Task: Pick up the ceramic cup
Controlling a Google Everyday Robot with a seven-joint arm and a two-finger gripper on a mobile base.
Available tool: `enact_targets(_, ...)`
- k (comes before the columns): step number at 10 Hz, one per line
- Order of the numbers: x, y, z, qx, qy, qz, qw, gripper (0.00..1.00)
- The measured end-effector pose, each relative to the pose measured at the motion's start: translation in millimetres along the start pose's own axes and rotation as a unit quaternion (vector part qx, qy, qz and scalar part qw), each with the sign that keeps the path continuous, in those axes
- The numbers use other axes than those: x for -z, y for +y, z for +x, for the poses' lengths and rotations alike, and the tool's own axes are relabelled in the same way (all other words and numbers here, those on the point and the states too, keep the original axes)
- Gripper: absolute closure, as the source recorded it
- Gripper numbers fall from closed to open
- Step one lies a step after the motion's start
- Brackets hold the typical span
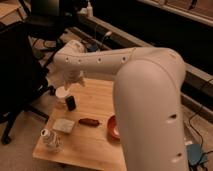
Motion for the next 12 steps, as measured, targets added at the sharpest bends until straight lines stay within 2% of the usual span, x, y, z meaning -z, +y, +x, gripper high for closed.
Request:
enact_targets(2, -22, 15, -30, 0.021, -0.012, -0.002, 0.9997, 0.35)
enact_targets(4, -41, 24, -44, 0.034, -0.012, -0.005, 0.9993, 0.35)
enact_targets(7, -68, 23, -47, 0.046, 0.011, 0.0, 0.9989, 0.35)
enact_targets(10, -92, 14, -42, 0.043, 0.036, 0.006, 0.9984, 0.35)
enact_targets(12, -105, 11, -36, 0.04, 0.052, 0.002, 0.9978, 0.36)
